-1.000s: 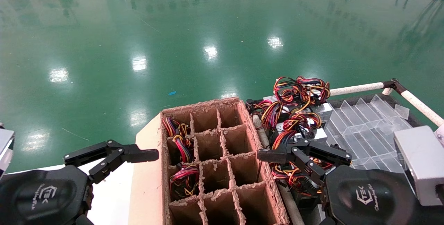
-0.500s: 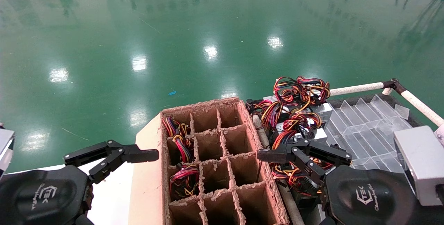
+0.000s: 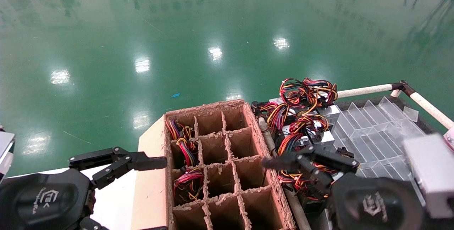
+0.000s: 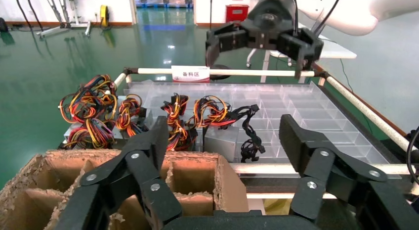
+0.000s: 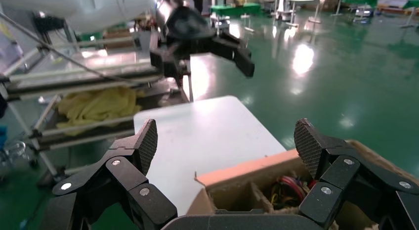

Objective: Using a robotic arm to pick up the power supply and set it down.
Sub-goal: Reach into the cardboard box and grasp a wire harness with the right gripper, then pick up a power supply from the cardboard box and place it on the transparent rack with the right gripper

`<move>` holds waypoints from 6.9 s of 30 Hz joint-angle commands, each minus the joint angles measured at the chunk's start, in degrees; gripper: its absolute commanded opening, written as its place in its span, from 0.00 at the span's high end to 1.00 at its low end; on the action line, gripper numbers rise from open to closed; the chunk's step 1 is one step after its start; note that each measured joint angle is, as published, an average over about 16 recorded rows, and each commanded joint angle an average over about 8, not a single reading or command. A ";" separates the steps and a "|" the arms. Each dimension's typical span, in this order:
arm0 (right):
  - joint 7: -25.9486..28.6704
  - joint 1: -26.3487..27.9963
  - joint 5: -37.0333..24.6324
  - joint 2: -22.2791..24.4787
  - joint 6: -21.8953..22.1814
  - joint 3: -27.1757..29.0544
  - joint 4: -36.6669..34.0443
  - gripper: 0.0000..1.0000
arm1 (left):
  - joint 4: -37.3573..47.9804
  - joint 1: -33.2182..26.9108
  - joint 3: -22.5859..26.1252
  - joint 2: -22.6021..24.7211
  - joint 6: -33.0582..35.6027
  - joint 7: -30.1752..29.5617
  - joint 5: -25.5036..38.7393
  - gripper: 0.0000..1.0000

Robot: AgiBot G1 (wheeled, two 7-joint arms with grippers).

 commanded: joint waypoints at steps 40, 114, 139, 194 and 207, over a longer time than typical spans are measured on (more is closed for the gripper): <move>-34.55 30.03 -36.07 -36.18 6.05 -19.81 -49.20 1.00 | 0.01 -0.01 0.03 -0.01 0.00 0.02 -0.02 1.00; -37.58 51.06 -22.04 -28.97 -4.51 -16.93 -58.77 1.00 | 0.01 -0.03 0.08 -0.02 -0.02 0.04 -0.05 0.00; -38.28 73.01 -37.25 -13.47 -2.54 -25.89 -64.35 1.00 | 0.01 -0.03 0.09 -0.03 -0.03 0.05 -0.06 0.00; -40.60 57.84 -42.28 -17.22 24.19 -29.03 -71.45 1.00 | 0.01 -0.04 0.13 -0.04 -0.04 0.06 -0.08 0.00; -39.49 57.81 -42.19 -16.79 21.52 -28.96 -70.97 1.00 | 0.01 -0.04 0.13 -0.05 -0.04 0.07 -0.09 0.00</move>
